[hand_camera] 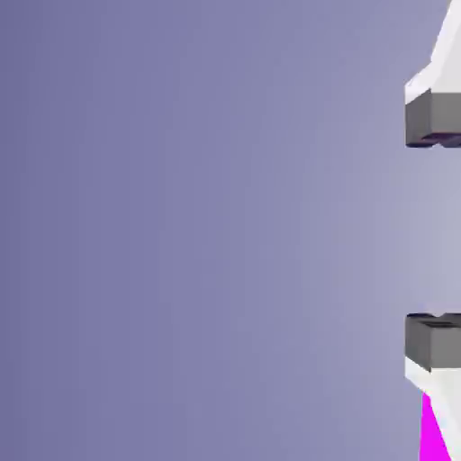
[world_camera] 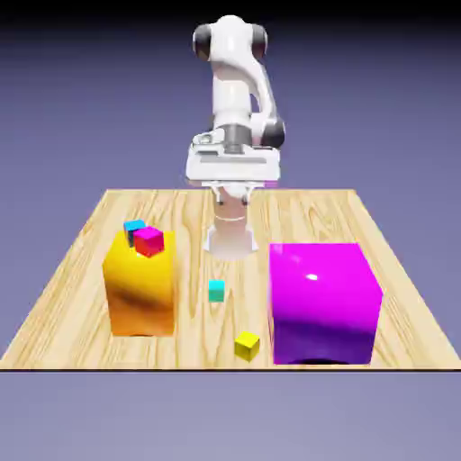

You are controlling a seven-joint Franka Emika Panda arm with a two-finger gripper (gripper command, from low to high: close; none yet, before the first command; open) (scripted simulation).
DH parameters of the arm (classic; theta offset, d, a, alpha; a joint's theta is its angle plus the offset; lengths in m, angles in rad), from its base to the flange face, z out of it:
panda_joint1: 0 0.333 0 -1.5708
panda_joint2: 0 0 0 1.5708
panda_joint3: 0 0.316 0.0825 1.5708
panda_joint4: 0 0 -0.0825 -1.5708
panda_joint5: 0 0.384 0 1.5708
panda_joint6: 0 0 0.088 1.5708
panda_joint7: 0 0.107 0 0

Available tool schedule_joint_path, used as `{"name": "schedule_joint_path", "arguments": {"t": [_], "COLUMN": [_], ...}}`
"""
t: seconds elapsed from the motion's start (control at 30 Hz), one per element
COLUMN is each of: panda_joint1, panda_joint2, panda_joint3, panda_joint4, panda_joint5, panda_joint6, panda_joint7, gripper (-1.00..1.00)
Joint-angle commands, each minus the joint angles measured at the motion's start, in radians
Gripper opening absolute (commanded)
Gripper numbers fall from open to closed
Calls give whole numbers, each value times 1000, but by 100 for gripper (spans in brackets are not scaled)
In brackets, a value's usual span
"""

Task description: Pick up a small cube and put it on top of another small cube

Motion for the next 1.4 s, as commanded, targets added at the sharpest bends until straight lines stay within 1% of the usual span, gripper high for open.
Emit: {"name": "schedule_joint_path", "arguments": {"t": [0.0,1.37], "panda_joint1": [25,997], "panda_joint2": [24,988], "panda_joint3": [-25,-1054], "panda_joint4": [2,149], "panda_joint5": [21,864], "panda_joint6": [-17,-762], "panda_joint7": [-44,-1827], "gripper": [0,0]}}
